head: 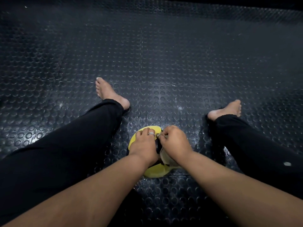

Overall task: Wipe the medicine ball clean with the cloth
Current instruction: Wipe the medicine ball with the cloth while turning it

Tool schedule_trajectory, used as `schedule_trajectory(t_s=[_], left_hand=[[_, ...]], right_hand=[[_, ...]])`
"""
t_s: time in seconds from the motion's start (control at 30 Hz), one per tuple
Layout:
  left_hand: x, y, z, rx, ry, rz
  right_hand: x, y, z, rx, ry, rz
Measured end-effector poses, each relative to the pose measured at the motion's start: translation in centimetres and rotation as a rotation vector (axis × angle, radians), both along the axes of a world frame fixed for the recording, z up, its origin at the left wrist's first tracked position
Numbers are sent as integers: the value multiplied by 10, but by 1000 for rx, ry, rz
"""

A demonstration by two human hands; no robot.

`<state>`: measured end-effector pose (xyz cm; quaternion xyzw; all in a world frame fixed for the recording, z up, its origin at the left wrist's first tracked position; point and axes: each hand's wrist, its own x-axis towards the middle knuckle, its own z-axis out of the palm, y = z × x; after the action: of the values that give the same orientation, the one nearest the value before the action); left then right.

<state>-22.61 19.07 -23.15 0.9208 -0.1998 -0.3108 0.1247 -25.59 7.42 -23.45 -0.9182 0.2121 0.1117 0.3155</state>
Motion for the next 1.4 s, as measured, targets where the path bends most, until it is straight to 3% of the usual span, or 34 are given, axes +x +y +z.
schedule_trajectory(t_s=[0.2,0.5,0.83,1.2,1.3,1.4], left_hand=[[-10,3,5,-3,13,2],[-3,3,4,-4,36,3],[-4,1,3,-12,23,-4],[-1,16,-2,-71,72,78],[-6,21,-1,-85,79,94],[-2,28,1,-104,108,176]], right_hand=[[27,-21,-16,59,128,-98],[-3,-3,0,26,14,-9],[30,-16,-19,-49,80,-41],[-52,9,-11,12,-246,152],[-66,7,-22,-96,-287,293],[-65,3,-22,-45,-243,261]])
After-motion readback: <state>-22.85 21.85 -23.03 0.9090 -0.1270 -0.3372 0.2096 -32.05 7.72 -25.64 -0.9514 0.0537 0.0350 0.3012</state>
